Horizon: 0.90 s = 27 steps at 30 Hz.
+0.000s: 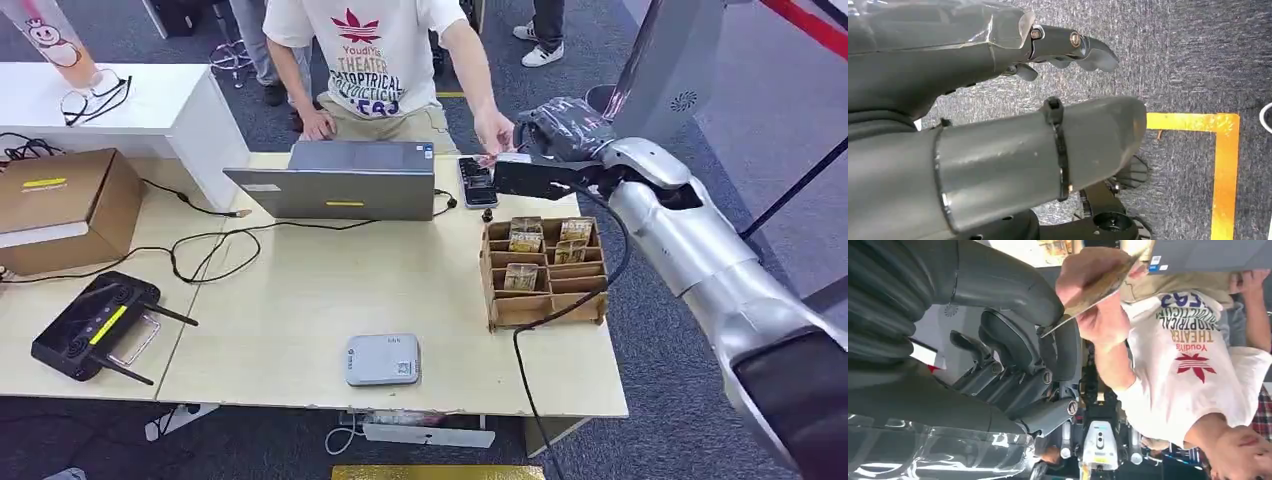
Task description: Pass the card to the sensor for recognition and then transmit it.
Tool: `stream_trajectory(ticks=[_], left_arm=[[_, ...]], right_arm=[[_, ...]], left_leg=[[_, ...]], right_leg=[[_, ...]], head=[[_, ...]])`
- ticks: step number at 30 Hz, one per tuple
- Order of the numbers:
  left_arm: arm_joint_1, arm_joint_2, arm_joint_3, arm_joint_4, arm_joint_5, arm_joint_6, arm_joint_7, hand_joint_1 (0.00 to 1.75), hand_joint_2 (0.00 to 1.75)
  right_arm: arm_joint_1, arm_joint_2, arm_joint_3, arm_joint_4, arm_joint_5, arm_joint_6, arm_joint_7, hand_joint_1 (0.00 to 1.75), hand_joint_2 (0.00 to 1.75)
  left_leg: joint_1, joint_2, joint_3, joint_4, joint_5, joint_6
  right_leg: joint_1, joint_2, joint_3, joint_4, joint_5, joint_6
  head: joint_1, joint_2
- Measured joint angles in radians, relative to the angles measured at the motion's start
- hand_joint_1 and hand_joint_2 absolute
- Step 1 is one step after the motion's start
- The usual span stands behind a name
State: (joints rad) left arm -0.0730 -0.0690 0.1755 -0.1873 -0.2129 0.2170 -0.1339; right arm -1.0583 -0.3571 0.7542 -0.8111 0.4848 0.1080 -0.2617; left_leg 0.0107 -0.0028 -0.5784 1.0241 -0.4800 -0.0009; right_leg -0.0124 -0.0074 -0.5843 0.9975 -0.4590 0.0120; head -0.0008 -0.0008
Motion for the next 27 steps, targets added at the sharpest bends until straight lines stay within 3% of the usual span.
stream_trajectory(ticks=[9, 10, 11, 13, 14, 27], left_arm=[[-0.001, 0.0, 0.0, 0.0, -0.005, 0.004, 0.008, 0.0, 0.0], [-0.001, 0.0, 0.0, 0.0, -0.006, 0.005, 0.008, 0.0, 0.0], [-0.001, 0.0, 0.0, 0.0, -0.006, 0.006, 0.009, 0.0, 0.0], [-0.001, 0.0, 0.0, 0.0, -0.006, 0.006, 0.011, 0.0, 0.0], [-0.001, 0.0, 0.0, 0.0, -0.006, 0.006, 0.012, 0.0, 0.0], [-0.001, 0.0, 0.0, 0.0, -0.005, 0.008, 0.014, 0.0, 0.0]], right_arm=[[-0.006, 0.088, -0.035, 0.107, 0.034, -0.037, -0.011, 1.75, 1.75], [-0.006, 0.092, -0.038, 0.115, 0.034, -0.04, -0.011, 0.42, 1.75], [-0.006, 0.097, -0.04, 0.122, 0.035, -0.041, -0.011, 0.19, 1.75], [-0.006, 0.103, -0.042, 0.138, 0.043, -0.046, -0.016, 0.19, 1.75], [-0.005, 0.107, -0.044, 0.148, 0.05, -0.048, -0.019, 0.0, 1.75], [-0.001, 0.134, -0.058, 0.205, 0.062, -0.061, -0.028, 0.0, 1.75]], left_leg=[[0.0, 0.0, 0.001, 0.0, 0.0, 0.0], [0.0, 0.0, 0.001, 0.0, 0.0, 0.0], [0.0, 0.0, 0.001, 0.0, 0.0, 0.0], [0.0, 0.001, 0.001, 0.0, 0.0, 0.0], [0.0, 0.001, 0.001, 0.0, 0.0, 0.0], [0.0, 0.001, 0.001, 0.0, 0.0, 0.0]], right_leg=[[0.0, 0.0, 0.0, 0.0, 0.0, 0.0], [0.0, 0.0, 0.0, 0.0, 0.0, 0.0], [0.0, 0.001, 0.0, 0.0, 0.0, 0.0], [0.0, 0.001, 0.0, 0.0, 0.0, 0.0], [0.0, 0.001, 0.0, 0.0, 0.0, 0.0], [0.0, 0.001, 0.0, 0.0, 0.0, 0.0]], head=[[0.0, 0.0], [0.0, 0.0], [0.0, 0.0], [0.0, 0.0], [0.0, 0.0], [0.0, 0.0]])
